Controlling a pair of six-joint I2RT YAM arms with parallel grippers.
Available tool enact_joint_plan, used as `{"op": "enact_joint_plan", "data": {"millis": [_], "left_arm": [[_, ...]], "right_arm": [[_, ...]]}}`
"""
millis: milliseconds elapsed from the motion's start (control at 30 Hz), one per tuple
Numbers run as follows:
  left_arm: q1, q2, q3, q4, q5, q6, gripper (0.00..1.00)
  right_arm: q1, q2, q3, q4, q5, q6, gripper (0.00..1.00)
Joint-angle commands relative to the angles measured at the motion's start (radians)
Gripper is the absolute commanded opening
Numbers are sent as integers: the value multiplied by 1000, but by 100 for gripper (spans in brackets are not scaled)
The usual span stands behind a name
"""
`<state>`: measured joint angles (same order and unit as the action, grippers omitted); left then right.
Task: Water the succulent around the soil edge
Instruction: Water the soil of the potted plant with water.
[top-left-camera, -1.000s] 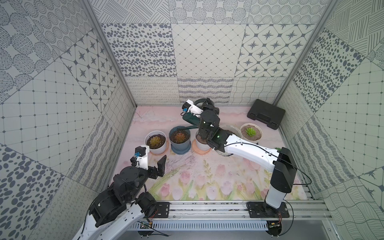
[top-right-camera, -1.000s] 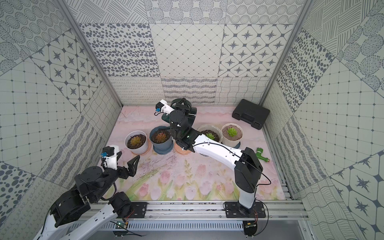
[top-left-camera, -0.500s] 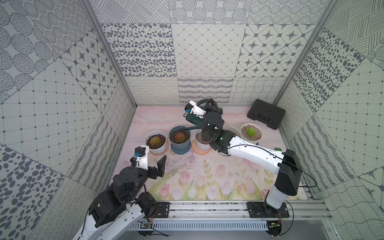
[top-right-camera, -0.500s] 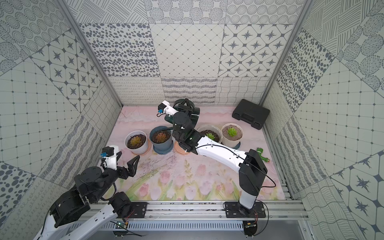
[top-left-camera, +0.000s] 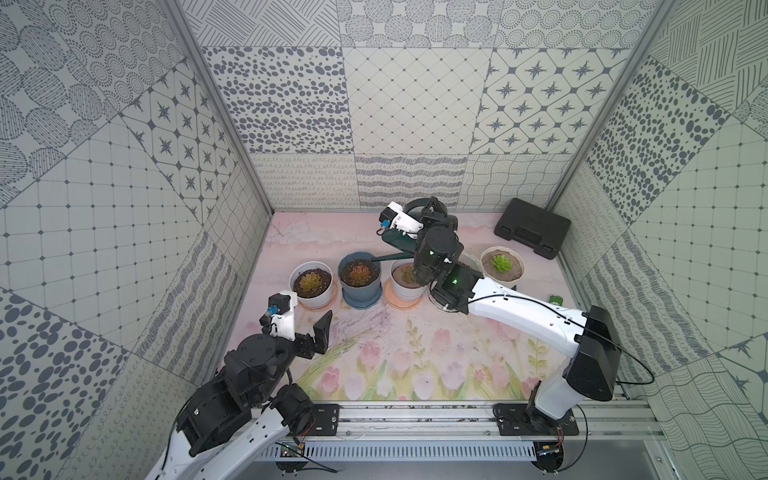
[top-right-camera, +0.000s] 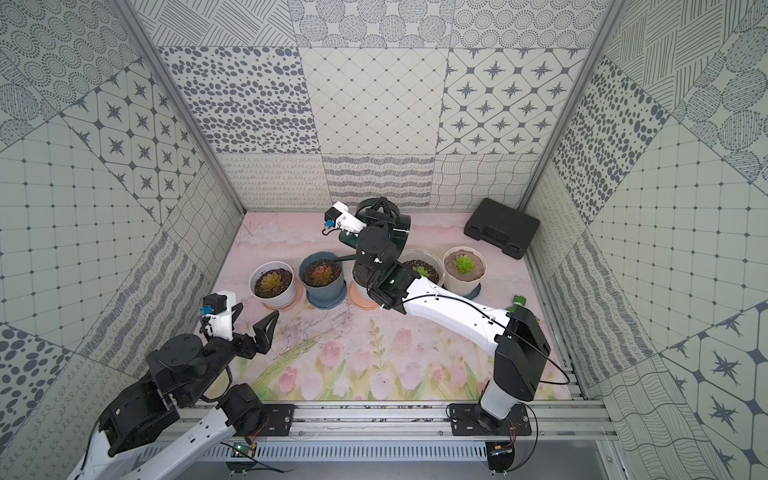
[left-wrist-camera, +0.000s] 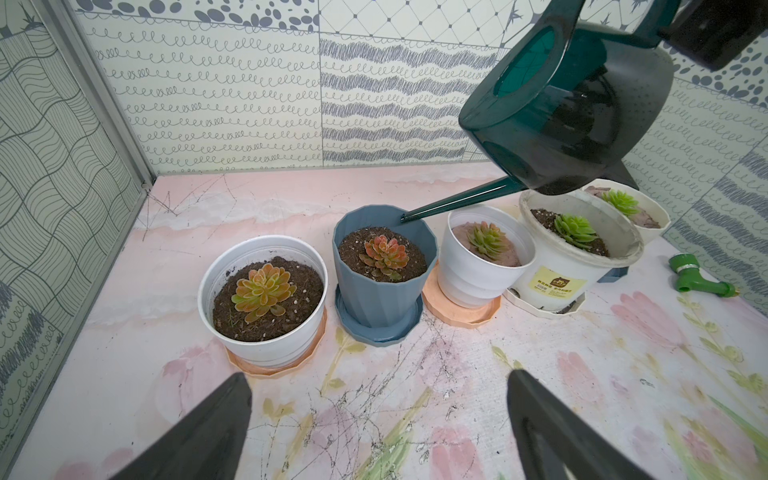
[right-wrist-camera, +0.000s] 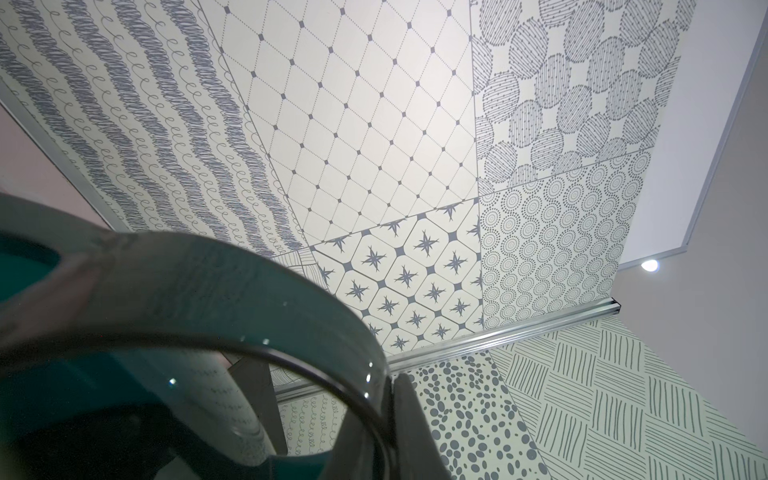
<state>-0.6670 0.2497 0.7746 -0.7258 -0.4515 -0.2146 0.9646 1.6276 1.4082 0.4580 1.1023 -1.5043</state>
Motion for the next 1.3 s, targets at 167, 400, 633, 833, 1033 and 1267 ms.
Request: {"op": "enact_joint_plan", "data": {"millis": [167, 400, 633, 833, 1033, 1267], "left_arm": [[1, -7, -4, 21, 11, 0, 99], [1, -10, -3, 22, 10, -2, 99], [1, -13, -5, 23, 13, -3, 99], [1, -20, -12, 39, 43, 3, 99], [1, -5, -20, 75, 229, 21, 99], [2, 35, -19, 99, 462, 43, 99]], "right_arm": [[24, -80, -35, 58, 17, -51, 0], [47, -114, -62, 29, 26, -45, 0], [72, -142, -80, 15, 33, -46, 0], [112, -157, -77, -4, 43, -50, 0], [125, -158, -71, -10, 45, -45, 0], [128, -159, -60, -33, 42, -24, 0]]}}
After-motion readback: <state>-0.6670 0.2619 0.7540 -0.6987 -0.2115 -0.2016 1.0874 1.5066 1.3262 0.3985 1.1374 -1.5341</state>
